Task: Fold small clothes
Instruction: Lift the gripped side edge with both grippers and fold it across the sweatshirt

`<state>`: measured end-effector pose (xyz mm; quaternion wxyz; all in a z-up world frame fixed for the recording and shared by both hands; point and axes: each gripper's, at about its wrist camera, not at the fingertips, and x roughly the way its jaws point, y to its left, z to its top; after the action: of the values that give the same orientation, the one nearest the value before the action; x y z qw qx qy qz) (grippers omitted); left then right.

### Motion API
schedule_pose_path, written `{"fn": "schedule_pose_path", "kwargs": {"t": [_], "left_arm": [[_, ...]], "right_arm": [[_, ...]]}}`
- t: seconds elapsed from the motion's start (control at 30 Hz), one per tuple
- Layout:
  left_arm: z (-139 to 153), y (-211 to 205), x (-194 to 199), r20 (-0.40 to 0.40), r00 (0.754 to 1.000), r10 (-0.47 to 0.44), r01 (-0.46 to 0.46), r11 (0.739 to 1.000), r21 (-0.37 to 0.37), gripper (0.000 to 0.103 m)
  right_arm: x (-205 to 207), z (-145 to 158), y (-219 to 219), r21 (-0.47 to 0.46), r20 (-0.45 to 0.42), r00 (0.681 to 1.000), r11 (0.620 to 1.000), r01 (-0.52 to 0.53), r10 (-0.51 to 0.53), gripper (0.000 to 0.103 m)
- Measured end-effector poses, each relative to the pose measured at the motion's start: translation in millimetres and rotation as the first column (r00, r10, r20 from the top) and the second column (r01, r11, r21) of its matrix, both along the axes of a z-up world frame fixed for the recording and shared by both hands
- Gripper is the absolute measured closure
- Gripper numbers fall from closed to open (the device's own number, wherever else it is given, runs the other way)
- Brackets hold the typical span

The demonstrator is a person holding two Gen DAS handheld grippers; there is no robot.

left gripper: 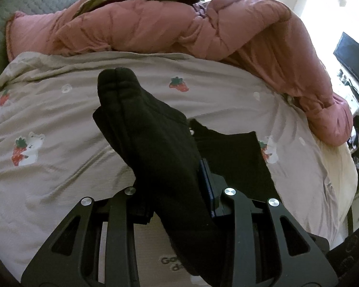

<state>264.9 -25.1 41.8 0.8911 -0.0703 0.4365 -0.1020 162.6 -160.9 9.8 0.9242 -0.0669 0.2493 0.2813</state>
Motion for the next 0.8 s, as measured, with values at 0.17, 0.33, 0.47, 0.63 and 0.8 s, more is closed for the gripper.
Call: {"fn": "schedule_pose_path", "kwargs": {"t": [0.17, 0.33, 0.47, 0.63, 0.8], "left_arm": [[1.9, -24.5, 2.0, 0.001, 1.000, -0.026, 0.026, 0.999, 0.019, 0.079], [-0.2, -45.4, 4.3, -0.005, 0.999, -0.045, 0.045, 0.999, 0.025, 0.079], [-3.9, -61.0, 7.3, -0.012, 0.998, -0.057, 0.057, 0.998, 0.032, 0.079], [-9.2, -78.2, 13.0, -0.023, 0.997, -0.074, 0.075, 0.996, 0.040, 0.079], [-15.4, -97.3, 19.8, -0.045, 0.994, -0.095, 0.097, 0.994, 0.057, 0.079]], "right_arm": [[2.6, -2.6, -21.1, 0.029, -0.017, 1.000, 0.999, 0.022, -0.021, 0.093], [6.7, -6.2, -39.4, 0.052, -0.036, 0.998, 0.998, 0.047, -0.045, 0.093], [9.1, -9.9, -53.2, 0.069, -0.053, 0.997, 0.995, 0.068, -0.065, 0.094], [12.6, -15.1, -67.4, 0.089, -0.082, 0.993, 0.992, 0.090, -0.083, 0.094], [17.2, -22.3, -81.2, 0.111, -0.125, 0.986, 0.986, 0.125, -0.111, 0.094]]}}
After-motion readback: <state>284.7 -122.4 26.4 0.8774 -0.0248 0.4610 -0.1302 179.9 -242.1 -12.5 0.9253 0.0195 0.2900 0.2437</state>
